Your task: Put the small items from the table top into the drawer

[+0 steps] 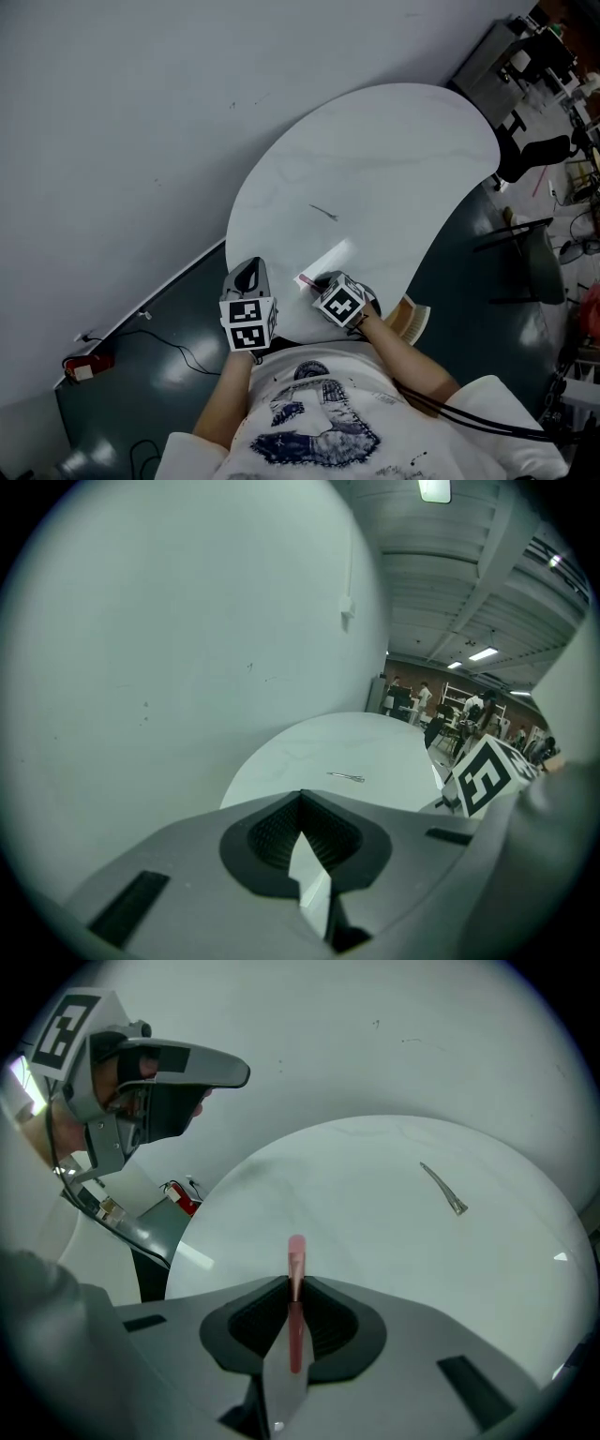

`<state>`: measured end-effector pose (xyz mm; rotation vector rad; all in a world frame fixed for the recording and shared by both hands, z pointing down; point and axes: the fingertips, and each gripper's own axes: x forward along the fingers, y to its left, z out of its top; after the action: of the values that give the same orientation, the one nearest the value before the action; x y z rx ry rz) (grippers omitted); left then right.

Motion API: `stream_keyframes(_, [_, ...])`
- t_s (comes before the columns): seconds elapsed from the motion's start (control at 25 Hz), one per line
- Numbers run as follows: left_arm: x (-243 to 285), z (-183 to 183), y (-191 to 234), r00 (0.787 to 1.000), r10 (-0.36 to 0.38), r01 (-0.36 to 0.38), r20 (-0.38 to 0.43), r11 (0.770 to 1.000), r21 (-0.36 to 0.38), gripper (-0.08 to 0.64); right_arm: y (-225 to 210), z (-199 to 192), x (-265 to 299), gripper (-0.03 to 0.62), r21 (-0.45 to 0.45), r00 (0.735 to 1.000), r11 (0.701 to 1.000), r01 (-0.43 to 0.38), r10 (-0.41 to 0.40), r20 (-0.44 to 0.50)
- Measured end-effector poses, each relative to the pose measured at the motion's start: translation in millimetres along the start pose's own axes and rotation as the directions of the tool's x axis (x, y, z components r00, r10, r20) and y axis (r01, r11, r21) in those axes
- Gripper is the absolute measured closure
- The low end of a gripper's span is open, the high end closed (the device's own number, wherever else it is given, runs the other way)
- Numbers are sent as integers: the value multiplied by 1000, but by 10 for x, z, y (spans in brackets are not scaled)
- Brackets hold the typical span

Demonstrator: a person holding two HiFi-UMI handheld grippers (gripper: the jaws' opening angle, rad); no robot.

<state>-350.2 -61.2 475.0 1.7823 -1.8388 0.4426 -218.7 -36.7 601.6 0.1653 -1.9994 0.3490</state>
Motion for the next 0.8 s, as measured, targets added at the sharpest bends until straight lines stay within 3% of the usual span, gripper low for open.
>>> stream_keyframes(0.36, [51,20,-80,999,-41,42,-12,998,37,525,-72,51,-122,528,120,997,993,22,-31,72])
stream_keyframes(0.8, [-2,63,-331,988,-152,154,-26,980,126,525,-43,19,-394,528,326,973,943,70,-136,185])
